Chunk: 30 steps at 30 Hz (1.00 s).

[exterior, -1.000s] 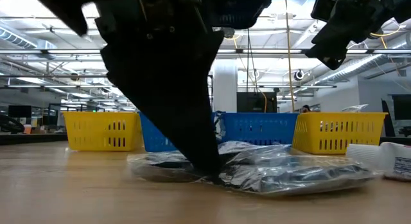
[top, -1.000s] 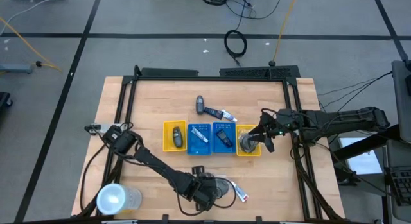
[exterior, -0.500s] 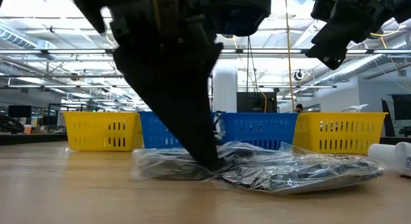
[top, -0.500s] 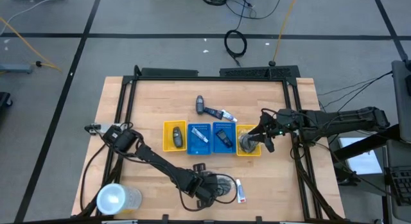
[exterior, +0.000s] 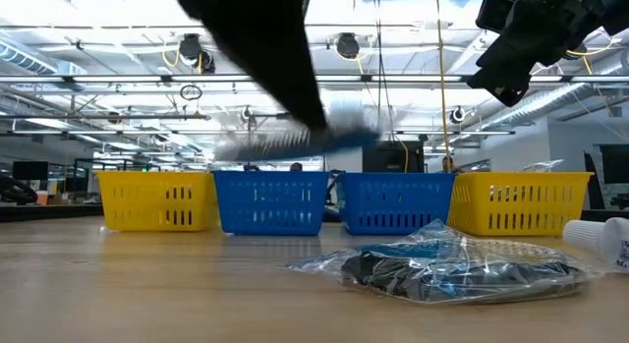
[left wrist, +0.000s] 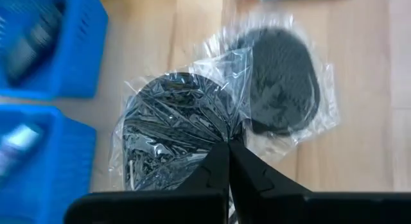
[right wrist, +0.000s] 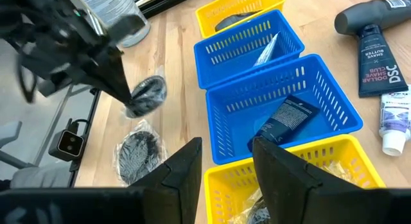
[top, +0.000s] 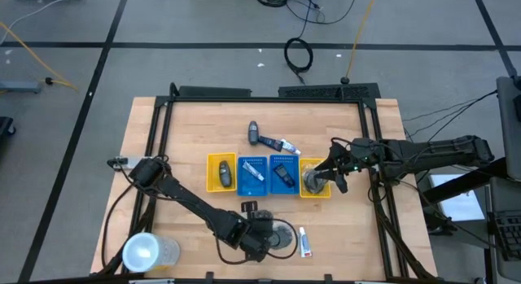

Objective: Pick & Place Travel size toiletries
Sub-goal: Put the black hairbrush into the right yellow basket

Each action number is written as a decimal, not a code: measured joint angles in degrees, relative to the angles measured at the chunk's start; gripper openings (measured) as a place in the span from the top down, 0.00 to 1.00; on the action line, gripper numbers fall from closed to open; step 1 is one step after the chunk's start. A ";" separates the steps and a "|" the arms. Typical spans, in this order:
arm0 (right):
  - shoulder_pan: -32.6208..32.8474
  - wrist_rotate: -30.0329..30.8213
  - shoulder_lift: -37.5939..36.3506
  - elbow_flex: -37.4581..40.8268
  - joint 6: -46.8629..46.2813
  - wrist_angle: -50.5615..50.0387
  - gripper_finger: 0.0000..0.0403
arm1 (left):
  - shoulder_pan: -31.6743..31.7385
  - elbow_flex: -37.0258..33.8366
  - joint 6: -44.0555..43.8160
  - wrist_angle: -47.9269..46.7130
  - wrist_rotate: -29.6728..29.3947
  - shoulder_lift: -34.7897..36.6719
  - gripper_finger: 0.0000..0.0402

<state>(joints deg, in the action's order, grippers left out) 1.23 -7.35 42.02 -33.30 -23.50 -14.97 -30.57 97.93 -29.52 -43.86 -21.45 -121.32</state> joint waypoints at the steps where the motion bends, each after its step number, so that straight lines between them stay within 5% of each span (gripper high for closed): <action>1: 0.00 0.00 0.00 0.00 0.01 0.06 0.68 | -0.06 0.00 0.93 -0.03 -1.02 0.74 1.00; 5: 0.00 0.02 0.00 0.00 -0.01 0.31 0.68 | -0.01 0.00 6.57 0.28 -7.54 4.27 1.00; 16: 0.00 -0.15 0.00 0.00 -0.01 9.92 0.68 | 1.37 0.13 31.98 4.54 -36.99 10.85 1.00; 21: 0.00 -0.16 0.00 0.00 0.39 15.36 0.68 | 4.65 0.13 42.40 10.51 -36.09 10.73 1.00; 30: 0.00 -0.15 0.07 0.00 -1.30 19.91 0.68 | 10.55 0.11 46.43 12.38 -33.79 10.32 1.00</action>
<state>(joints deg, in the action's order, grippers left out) 1.23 -7.50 42.09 -33.30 -24.80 4.94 -20.02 98.04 16.92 -31.48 -55.24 -111.00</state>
